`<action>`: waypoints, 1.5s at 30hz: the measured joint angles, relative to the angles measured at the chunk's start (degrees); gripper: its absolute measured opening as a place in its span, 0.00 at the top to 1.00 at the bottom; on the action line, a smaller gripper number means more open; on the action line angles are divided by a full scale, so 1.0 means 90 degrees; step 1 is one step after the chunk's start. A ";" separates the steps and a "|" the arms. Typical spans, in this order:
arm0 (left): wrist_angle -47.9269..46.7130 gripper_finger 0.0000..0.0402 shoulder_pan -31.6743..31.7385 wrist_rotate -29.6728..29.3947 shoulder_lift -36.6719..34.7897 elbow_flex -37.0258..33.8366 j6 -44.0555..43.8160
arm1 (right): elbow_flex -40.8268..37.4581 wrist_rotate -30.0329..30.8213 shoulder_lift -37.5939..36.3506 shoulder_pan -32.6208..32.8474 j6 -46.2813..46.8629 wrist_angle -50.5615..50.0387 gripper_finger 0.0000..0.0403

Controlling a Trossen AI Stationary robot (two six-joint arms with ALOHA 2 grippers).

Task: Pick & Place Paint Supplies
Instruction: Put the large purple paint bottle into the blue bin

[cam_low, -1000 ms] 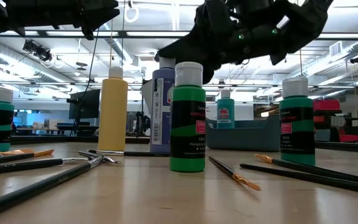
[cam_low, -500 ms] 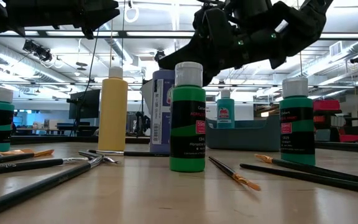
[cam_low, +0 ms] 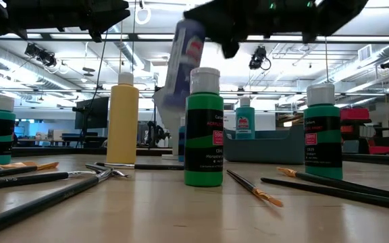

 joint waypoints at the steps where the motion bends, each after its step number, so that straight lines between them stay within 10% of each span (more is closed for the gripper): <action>1: -0.0001 0.65 0.0000 0.0000 0.0000 0.0000 0.0000 | 0.0000 0.0029 -0.0191 -0.0002 0.0002 -0.0166 0.70; 9: -0.0010 0.65 -0.0002 0.0022 -0.0002 0.0000 -0.0002 | 0.0000 0.0285 -0.1732 0.0010 0.0004 -0.1576 0.70; 22: -0.0010 0.65 -0.0002 0.0024 0.0000 0.0000 -0.0005 | -0.0014 0.3982 -0.2693 -0.0066 0.0473 -0.4795 0.70; 35: -0.0005 0.65 -0.0002 0.0024 0.0002 0.0000 -0.0007 | -0.2445 0.5420 -0.2607 -0.0635 0.0400 -0.1214 0.70; 45: 0.0027 0.65 0.0000 -0.0072 0.0002 0.0000 0.0256 | -0.3126 0.4493 -0.2537 -0.1336 0.0562 -0.0477 0.70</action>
